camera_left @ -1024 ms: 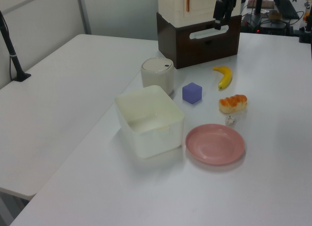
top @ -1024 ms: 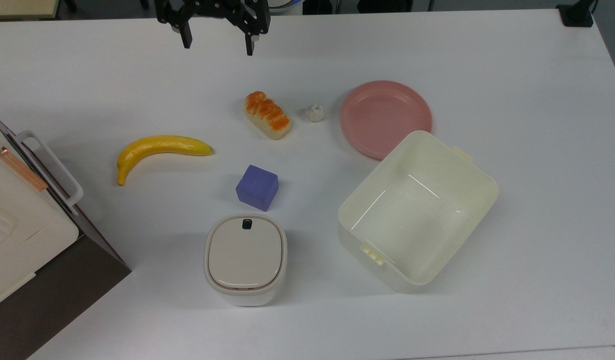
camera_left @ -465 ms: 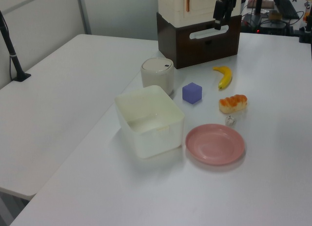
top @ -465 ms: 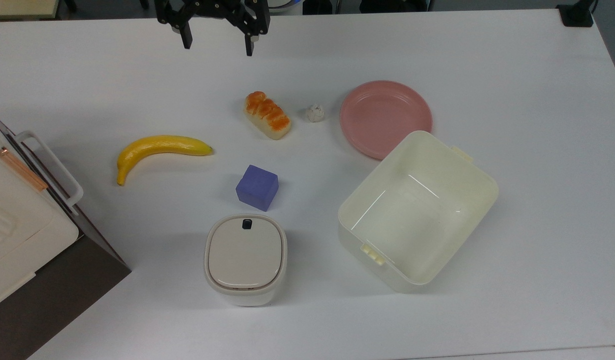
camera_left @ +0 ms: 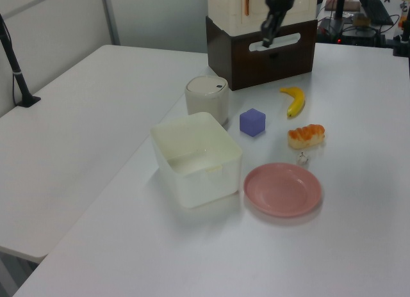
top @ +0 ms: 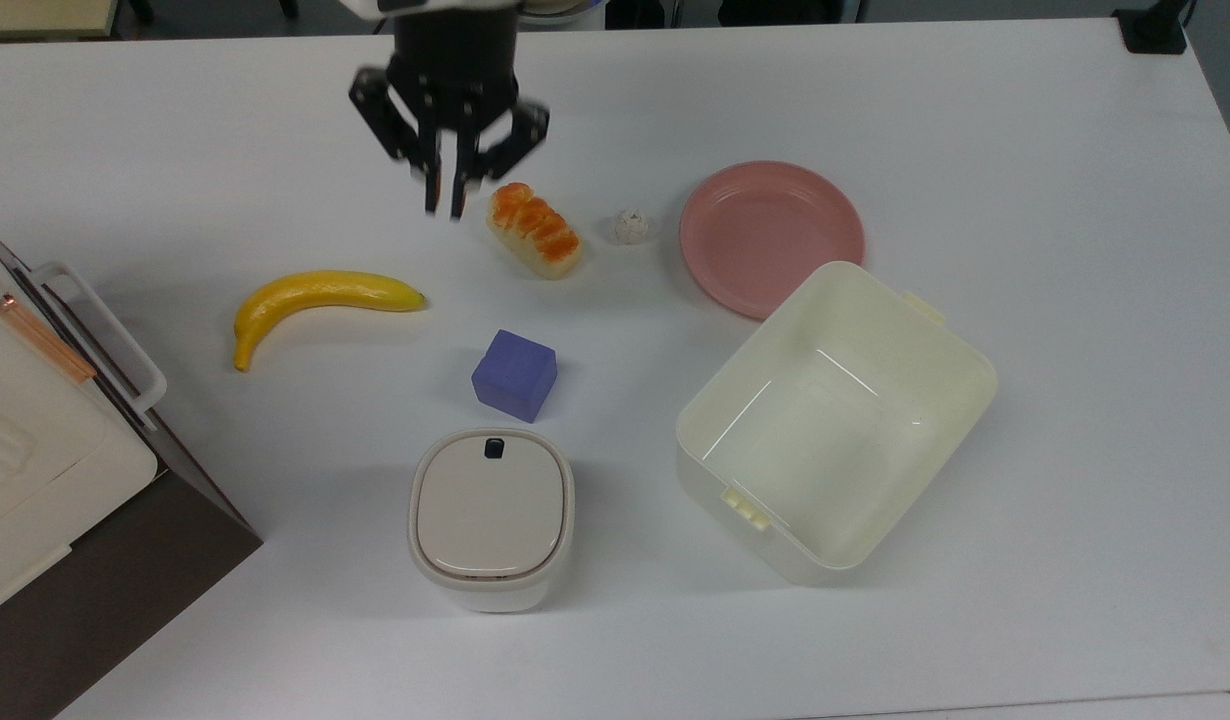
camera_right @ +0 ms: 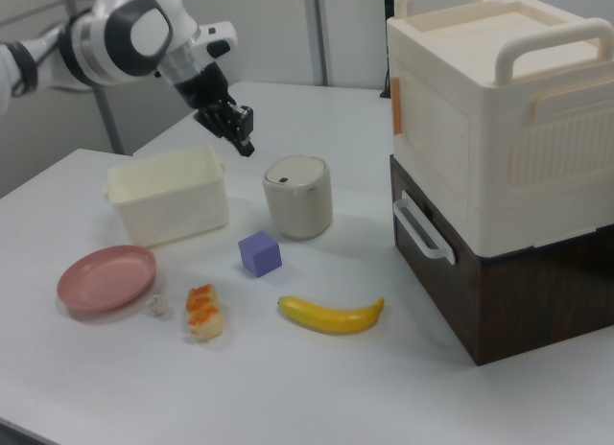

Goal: Open the trash can
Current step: 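Move the gripper down toward the small cream trash can's lid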

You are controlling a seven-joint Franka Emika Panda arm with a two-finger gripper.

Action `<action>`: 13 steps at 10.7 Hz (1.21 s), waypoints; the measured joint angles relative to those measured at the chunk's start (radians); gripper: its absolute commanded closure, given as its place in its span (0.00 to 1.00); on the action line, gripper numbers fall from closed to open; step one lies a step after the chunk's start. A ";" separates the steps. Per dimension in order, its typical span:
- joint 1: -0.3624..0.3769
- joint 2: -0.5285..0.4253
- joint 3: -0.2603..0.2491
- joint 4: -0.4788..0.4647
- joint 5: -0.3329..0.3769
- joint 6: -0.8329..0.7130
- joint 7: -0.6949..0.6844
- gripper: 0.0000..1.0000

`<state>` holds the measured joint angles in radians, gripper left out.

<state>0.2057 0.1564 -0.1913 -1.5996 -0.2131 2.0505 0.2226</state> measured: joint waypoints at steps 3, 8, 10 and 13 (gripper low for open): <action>0.016 0.126 0.006 0.001 -0.264 0.238 0.451 1.00; 0.043 0.304 0.007 0.101 -0.439 0.266 0.696 1.00; 0.045 0.325 0.009 0.109 -0.453 0.266 0.704 1.00; 0.047 0.368 0.015 0.138 -0.507 0.266 0.754 1.00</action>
<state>0.2527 0.5243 -0.1766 -1.4613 -0.7197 2.3168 0.9763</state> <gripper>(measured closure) 0.991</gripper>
